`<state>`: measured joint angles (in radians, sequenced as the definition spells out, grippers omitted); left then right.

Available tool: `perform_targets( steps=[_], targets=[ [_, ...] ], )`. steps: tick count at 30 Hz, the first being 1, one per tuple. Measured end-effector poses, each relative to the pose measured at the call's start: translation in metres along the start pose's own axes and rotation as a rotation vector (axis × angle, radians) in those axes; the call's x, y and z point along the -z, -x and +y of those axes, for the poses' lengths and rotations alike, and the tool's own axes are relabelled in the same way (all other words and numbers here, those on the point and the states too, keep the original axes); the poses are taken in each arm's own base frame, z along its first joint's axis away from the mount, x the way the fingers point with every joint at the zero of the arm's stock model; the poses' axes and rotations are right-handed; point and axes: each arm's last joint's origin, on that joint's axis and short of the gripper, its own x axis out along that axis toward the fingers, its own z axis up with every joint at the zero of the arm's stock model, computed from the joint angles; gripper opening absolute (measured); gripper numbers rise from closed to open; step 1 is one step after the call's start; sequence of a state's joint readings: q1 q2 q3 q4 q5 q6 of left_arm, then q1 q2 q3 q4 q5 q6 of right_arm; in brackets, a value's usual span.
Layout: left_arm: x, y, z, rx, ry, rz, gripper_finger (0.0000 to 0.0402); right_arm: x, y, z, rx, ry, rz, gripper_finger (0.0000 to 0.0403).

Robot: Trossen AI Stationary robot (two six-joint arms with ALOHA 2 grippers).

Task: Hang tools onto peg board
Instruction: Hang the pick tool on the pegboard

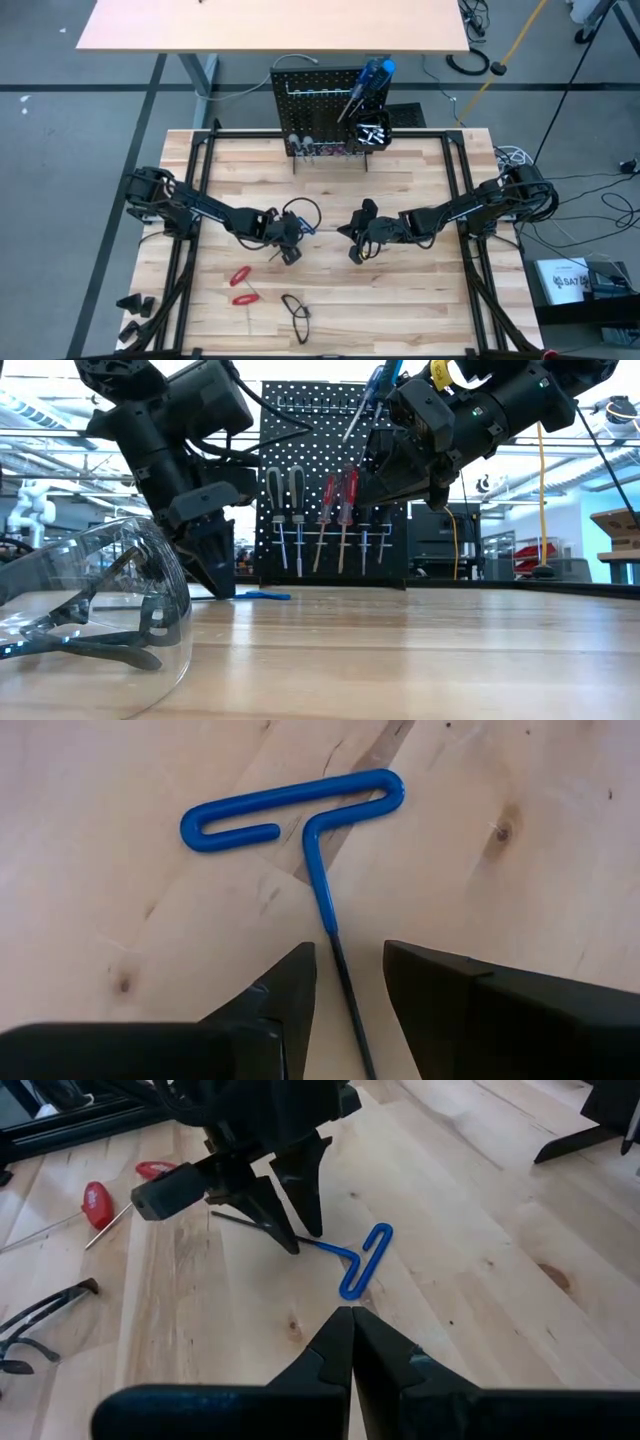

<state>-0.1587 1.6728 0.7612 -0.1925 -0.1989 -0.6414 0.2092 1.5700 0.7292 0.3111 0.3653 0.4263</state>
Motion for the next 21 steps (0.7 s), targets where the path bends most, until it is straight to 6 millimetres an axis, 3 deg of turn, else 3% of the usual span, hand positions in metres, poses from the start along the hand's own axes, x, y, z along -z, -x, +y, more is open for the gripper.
perform_targets(
  steps=[3, 10, 16, 21],
  targets=[
    [0.000, 0.000, 0.000, -0.012, -0.047, -0.001, 0.0110, 0.000, 0.000, 0.000, 0.000, 0.000, -0.001, 0.0000],
    [0.003, -0.005, 0.002, -0.053, -0.082, 0.001, 0.0011, 0.000, 0.000, 0.000, -0.002, -0.002, -0.005, 0.0000],
    [0.011, -0.013, -0.004, -0.132, -0.133, -0.021, 0.0006, -0.001, 0.000, 0.001, -0.006, -0.006, -0.010, 0.0000],
    [0.010, 0.002, -0.008, -0.138, -0.194, -0.093, 0.0002, -0.001, 0.000, 0.001, -0.007, -0.006, -0.010, 0.0000]
  ],
)
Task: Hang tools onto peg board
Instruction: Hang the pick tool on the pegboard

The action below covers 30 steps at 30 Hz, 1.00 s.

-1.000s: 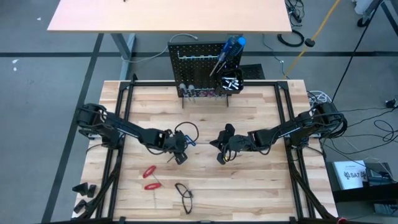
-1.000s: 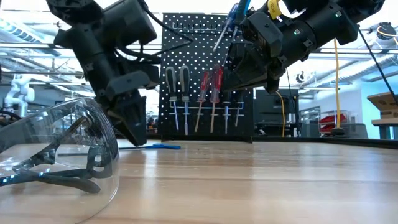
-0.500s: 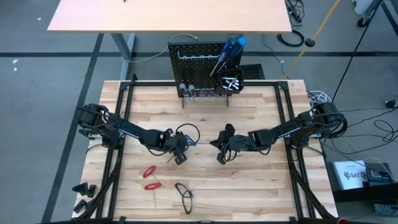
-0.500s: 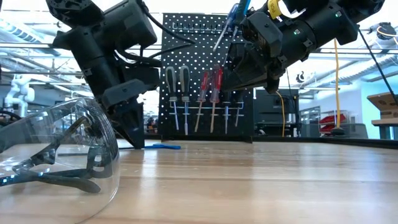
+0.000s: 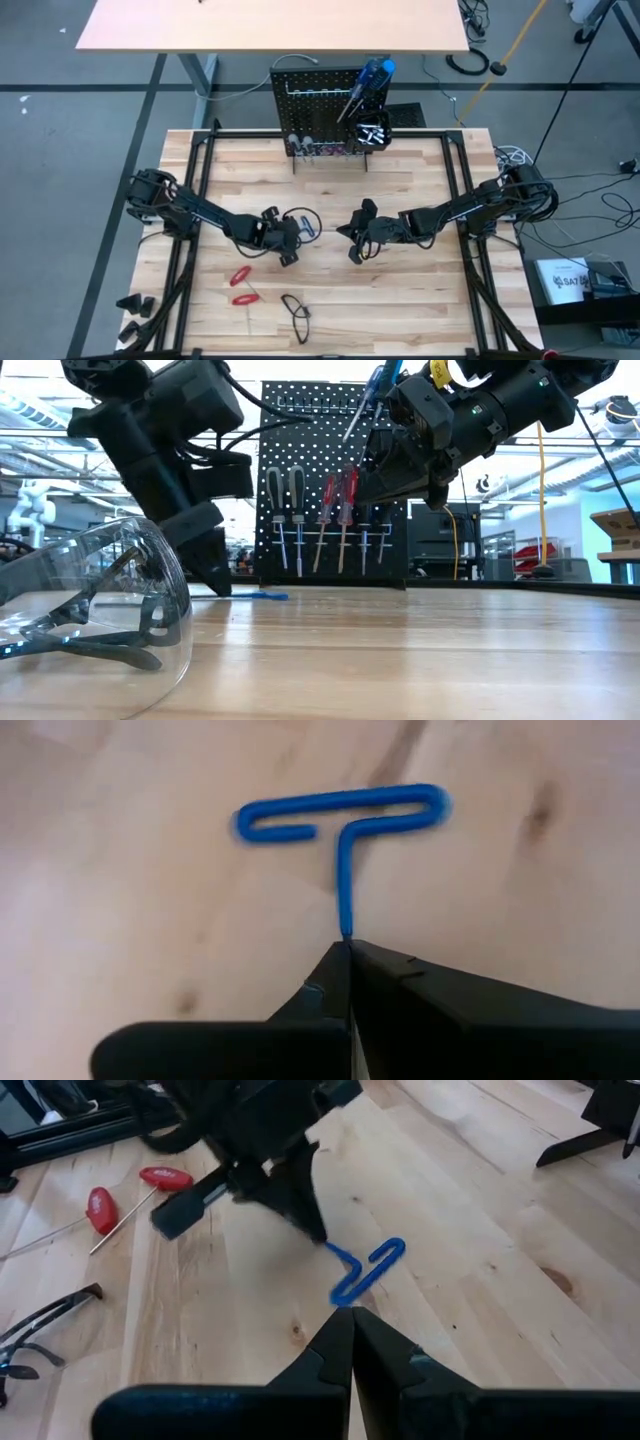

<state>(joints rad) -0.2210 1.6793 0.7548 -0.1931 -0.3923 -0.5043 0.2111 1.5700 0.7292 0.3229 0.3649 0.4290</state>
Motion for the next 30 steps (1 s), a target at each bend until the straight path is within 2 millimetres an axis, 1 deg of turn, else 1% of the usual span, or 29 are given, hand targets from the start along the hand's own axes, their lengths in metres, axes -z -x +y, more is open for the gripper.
perform_targets(
  steps=[5, 10, 20, 23, 25, 30],
  targets=[
    [-0.010, 0.017, 0.003, 0.018, 0.002, -0.068, 0.0002, 0.000, 0.000, 0.000, 0.000, 0.002, 0.000, 0.0000],
    [-0.013, 0.025, 0.004, 0.031, -0.034, -0.095, 0.0001, 0.000, 0.000, 0.000, 0.000, 0.002, 0.000, 0.0000],
    [-0.012, 0.025, 0.002, 0.085, -0.038, -0.069, 0.0001, 0.000, 0.000, 0.000, 0.000, 0.002, -0.001, 0.0000],
    [-0.011, 0.025, 0.002, 0.091, 0.006, -0.057, 0.0003, 0.000, 0.000, 0.000, -0.001, 0.001, -0.001, 0.0000],
    [-0.012, 0.025, 0.002, 0.104, 0.019, -0.053, 0.0016, 0.000, 0.000, 0.000, -0.001, 0.000, -0.001, 0.0000],
    [-0.010, 0.020, 0.000, 0.110, 0.079, -0.034, 0.0071, 0.000, 0.000, 0.000, -0.001, -0.003, -0.003, 0.0000]
  ],
)
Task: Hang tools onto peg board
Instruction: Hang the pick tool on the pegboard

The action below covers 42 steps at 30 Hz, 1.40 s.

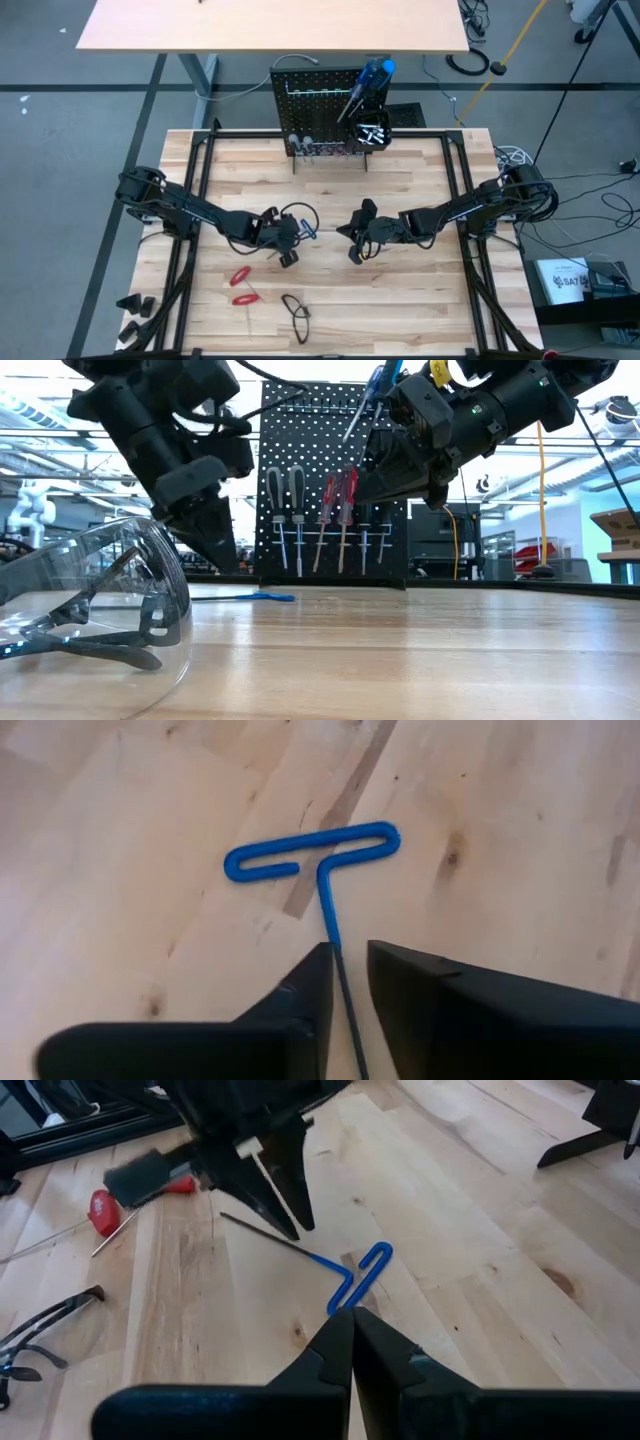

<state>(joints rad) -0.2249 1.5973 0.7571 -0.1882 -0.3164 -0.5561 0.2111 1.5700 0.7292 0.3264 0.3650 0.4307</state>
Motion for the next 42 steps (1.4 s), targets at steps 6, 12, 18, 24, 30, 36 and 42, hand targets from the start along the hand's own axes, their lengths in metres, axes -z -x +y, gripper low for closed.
perform_targets(
  steps=[6, 12, 18, 24, 30, 36, 42],
  targets=[
    [0.009, -0.014, 0.000, -0.026, -0.006, 0.063, 0.0095, 0.000, 0.000, 0.000, -0.001, -0.001, -0.002, 0.0000],
    [0.012, -0.021, -0.001, -0.055, -0.016, 0.064, 0.0083, 0.000, 0.000, 0.000, -0.001, 0.000, -0.002, 0.0000],
    [0.014, -0.026, -0.001, -0.060, -0.052, 0.083, 0.0047, 0.000, 0.000, 0.000, 0.000, 0.000, -0.001, 0.0000],
    [0.017, -0.031, -0.001, -0.070, -0.090, 0.099, 0.0007, 0.000, 0.000, 0.000, 0.000, -0.001, -0.001, 0.0000],
    [0.012, -0.023, -0.001, -0.064, -0.143, 0.057, 0.0002, 0.000, 0.000, 0.000, -0.001, -0.003, -0.002, 0.0000],
    [-0.007, 0.001, -0.004, 0.041, -0.201, -0.071, 0.0001, -0.002, 0.000, 0.001, -0.008, -0.042, -0.017, 0.0000],
    [-0.017, 0.016, -0.005, 0.096, -0.202, -0.149, 0.0001, -0.001, 0.000, 0.002, -0.041, -0.056, -0.008, 0.0000]
  ],
)
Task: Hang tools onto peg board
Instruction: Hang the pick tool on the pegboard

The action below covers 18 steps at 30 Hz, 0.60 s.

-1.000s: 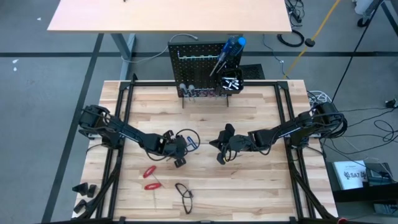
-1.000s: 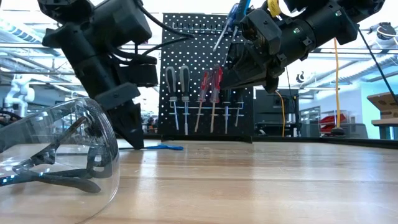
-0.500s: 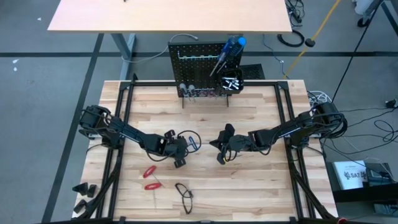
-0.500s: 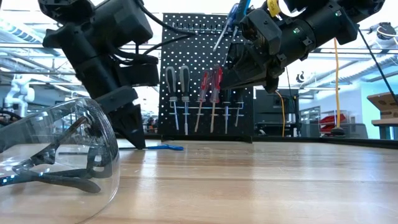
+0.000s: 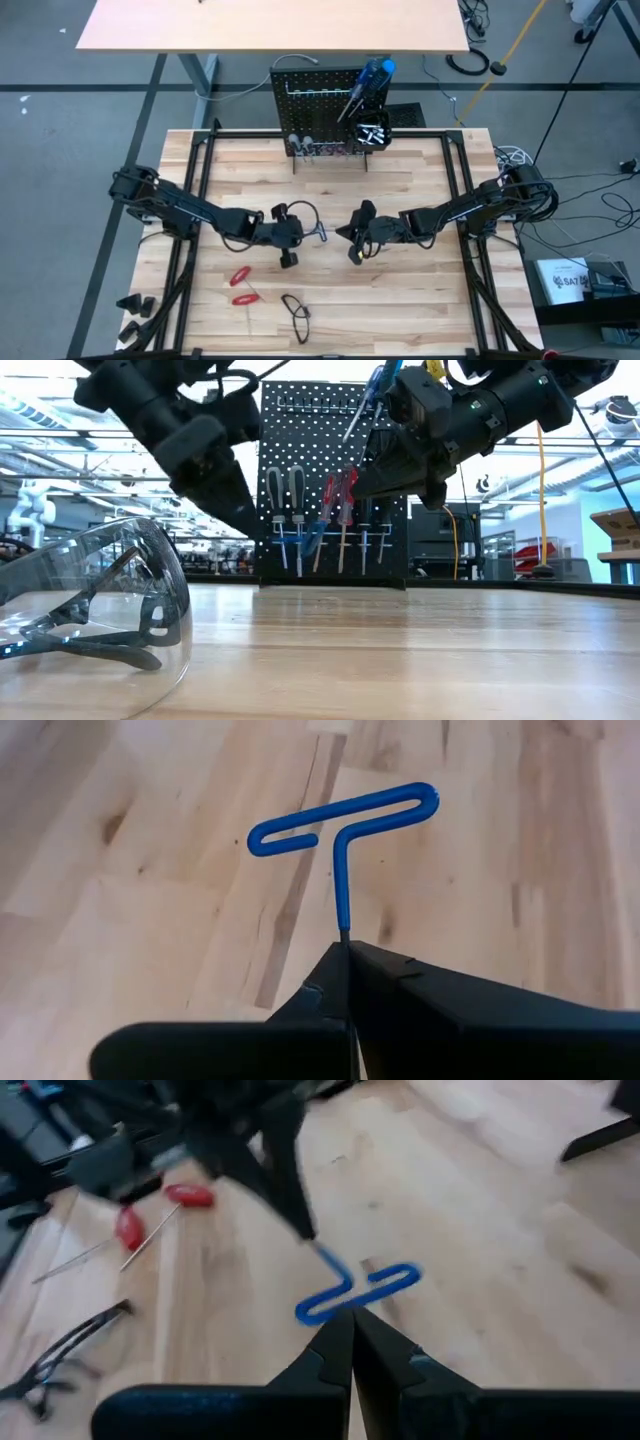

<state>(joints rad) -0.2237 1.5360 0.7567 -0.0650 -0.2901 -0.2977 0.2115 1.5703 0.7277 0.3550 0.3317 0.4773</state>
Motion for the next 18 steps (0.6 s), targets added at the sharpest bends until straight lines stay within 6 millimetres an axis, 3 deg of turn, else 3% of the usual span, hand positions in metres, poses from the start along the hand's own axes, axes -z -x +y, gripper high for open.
perform_targets(
  steps=[7, 12, 18],
  targets=[
    [-0.013, 0.016, 0.001, 0.030, 0.025, -0.094, 0.0000, 0.040, 0.004, -0.019, -0.084, -0.045, 0.167, 0.0000],
    [-0.029, 0.022, -0.002, 0.073, 0.031, -0.252, 0.0000, 0.045, -0.006, -0.013, -0.285, -0.074, -0.053, 0.0000],
    [-0.037, 0.022, -0.004, 0.100, 0.051, -0.334, 0.0000, 0.041, -0.034, -0.003, -0.276, -0.060, -0.195, 0.0028]
  ],
)
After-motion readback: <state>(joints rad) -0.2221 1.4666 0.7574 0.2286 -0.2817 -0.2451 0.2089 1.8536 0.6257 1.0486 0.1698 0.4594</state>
